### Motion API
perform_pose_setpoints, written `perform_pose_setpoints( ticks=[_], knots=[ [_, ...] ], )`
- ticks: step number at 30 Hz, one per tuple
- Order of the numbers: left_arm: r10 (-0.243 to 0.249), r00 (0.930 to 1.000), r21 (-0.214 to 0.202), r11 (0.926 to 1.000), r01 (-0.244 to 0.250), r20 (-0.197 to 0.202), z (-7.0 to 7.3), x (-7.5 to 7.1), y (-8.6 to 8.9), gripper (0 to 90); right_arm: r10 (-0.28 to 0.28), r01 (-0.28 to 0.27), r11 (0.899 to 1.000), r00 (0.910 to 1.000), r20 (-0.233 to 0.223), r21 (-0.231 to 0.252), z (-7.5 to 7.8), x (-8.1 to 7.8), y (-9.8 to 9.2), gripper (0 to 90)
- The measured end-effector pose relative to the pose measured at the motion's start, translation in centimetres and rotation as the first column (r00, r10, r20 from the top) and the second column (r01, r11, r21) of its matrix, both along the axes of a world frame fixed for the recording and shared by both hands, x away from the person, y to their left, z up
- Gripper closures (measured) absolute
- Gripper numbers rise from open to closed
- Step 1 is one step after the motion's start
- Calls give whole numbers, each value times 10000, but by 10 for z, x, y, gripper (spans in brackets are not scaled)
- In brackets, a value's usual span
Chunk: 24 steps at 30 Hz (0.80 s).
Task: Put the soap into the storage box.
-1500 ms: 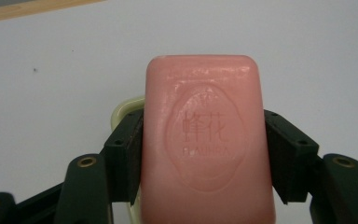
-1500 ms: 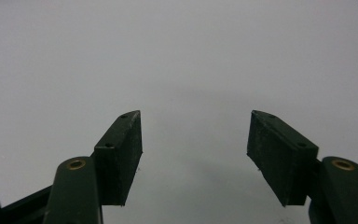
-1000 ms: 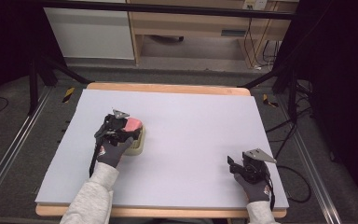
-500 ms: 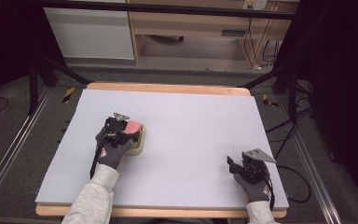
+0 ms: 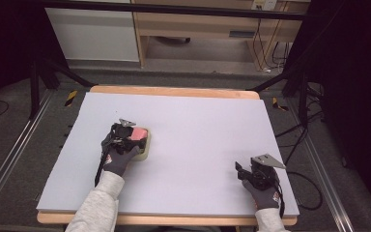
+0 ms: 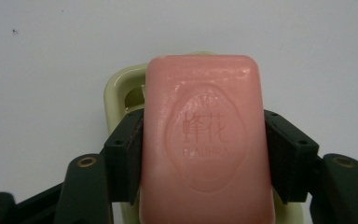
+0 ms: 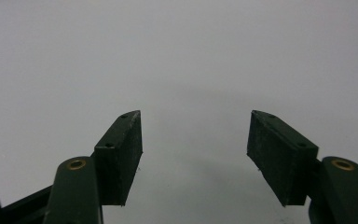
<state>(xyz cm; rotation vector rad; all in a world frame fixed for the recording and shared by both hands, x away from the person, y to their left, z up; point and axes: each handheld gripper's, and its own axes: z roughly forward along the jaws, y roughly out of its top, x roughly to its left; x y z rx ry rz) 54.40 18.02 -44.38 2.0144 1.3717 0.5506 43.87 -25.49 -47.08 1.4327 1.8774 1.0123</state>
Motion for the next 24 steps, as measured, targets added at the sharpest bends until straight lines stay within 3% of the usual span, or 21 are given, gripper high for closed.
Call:
perform_pose_setpoints(
  ticks=[24],
  knots=[
    [43, 9999, 228, 9997, -40, -140, -10, 0, -2, 371, -26, 26, 10000, 10000, 6, -23, 0, 0, 1, 351]
  ],
)
